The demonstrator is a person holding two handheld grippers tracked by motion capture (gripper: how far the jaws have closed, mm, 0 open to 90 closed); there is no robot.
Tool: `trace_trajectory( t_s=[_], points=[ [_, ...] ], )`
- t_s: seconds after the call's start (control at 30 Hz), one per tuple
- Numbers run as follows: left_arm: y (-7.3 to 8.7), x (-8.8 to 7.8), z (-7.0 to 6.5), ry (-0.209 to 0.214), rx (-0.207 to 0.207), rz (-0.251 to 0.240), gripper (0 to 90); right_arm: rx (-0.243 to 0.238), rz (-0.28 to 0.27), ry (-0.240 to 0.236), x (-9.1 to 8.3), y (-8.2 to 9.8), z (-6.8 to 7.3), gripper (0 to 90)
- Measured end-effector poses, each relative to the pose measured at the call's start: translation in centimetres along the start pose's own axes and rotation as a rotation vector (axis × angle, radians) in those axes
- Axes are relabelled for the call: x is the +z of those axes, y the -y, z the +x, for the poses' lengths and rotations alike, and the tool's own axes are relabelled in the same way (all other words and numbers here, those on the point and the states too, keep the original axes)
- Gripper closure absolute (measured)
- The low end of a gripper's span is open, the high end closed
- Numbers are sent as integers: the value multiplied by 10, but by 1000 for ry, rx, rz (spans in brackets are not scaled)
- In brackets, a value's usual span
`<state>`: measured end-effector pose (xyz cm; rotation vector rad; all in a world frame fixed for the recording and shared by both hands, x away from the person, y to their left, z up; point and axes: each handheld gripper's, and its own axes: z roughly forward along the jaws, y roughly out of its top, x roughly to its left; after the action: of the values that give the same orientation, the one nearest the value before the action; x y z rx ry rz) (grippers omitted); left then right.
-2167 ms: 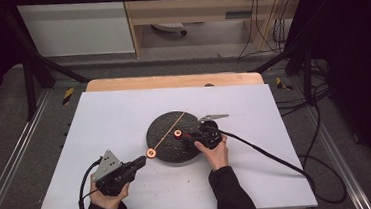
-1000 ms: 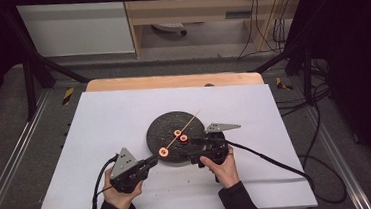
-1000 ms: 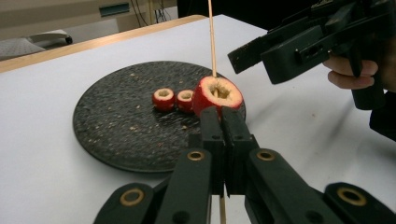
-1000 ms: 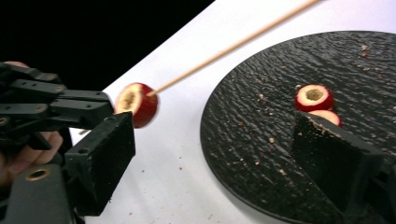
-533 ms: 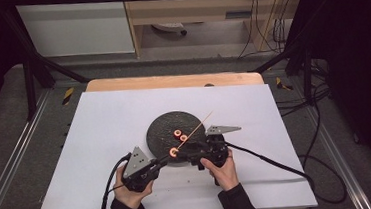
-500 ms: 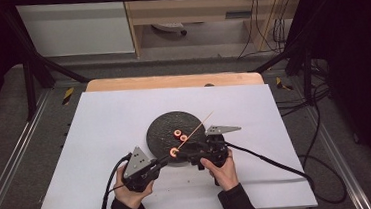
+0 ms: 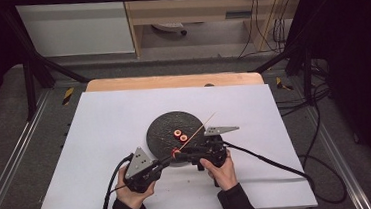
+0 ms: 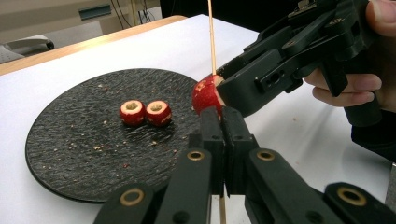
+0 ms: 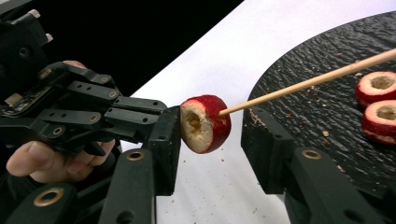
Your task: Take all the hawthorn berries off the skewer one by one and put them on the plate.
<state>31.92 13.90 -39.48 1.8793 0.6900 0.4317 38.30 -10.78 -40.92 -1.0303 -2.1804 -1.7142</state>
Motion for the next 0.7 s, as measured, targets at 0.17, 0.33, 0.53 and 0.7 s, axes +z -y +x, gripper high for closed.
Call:
trace_trajectory(
  t_s=[0.17, 0.33, 0.53, 0.7],
  points=[
    [1, -1, 1, 10, -10, -5, 885, -2, -6, -17, 0, 0, 1, 649],
    [1, -4, 2, 11, -10, -10, 885, -2, -16, -14, -2, -2, 1, 682],
    [1, -7, 2, 11, -5, -13, 885, -5, -18, -16, -5, -5, 1, 694],
    [2, -10, 3, 6, -6, -19, 885, -2, -29, 2, -8, -8, 0, 692]
  ],
)
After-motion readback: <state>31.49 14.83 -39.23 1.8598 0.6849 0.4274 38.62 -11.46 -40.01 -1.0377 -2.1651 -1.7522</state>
